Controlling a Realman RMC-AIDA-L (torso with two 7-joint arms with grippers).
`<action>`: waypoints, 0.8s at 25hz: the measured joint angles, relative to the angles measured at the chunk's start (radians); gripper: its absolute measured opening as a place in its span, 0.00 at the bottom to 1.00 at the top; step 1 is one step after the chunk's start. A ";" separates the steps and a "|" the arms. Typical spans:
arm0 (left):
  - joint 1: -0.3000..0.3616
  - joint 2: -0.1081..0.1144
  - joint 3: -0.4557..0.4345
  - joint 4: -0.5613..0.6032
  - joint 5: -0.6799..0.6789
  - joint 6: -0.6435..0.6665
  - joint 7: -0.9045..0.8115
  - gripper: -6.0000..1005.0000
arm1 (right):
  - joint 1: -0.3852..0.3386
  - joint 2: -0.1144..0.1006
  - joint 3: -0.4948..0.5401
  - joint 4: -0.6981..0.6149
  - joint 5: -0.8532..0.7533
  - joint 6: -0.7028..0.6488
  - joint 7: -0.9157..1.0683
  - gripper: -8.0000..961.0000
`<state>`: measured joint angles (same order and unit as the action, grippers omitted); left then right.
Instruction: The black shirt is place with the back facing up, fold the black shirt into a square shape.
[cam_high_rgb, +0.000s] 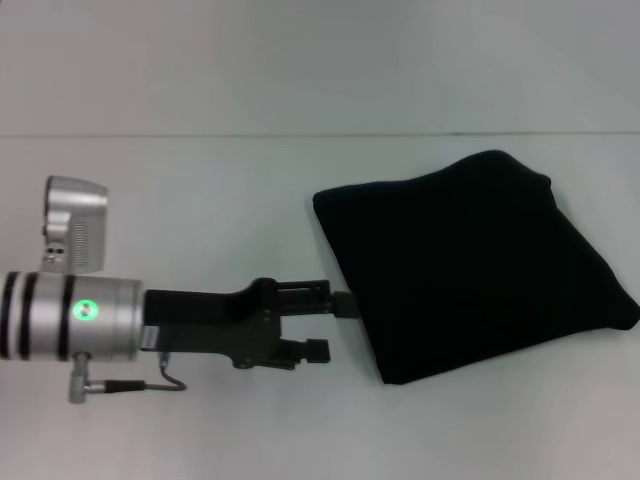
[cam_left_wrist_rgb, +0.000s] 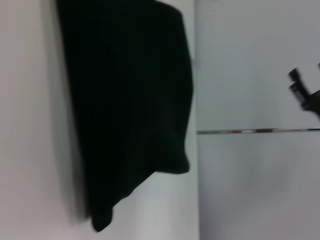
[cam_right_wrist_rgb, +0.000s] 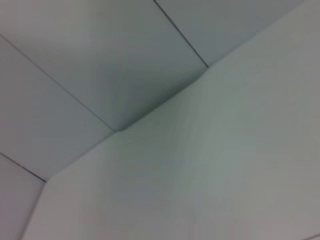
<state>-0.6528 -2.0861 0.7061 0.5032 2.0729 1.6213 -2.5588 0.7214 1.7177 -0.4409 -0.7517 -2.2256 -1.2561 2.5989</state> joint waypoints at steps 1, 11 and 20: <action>-0.001 -0.002 0.008 -0.003 0.000 -0.008 -0.001 0.88 | 0.016 -0.009 -0.005 0.005 -0.027 0.002 0.020 0.84; -0.048 -0.071 0.117 -0.050 0.000 -0.280 -0.005 0.76 | 0.090 -0.019 -0.029 0.010 -0.111 0.002 0.067 0.84; -0.124 -0.081 0.174 -0.118 -0.005 -0.446 0.019 0.73 | 0.093 -0.006 -0.032 0.024 -0.111 0.004 0.063 0.84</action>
<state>-0.7770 -2.1669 0.8801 0.3850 2.0678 1.1748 -2.5400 0.8145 1.7112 -0.4728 -0.7282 -2.3365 -1.2519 2.6620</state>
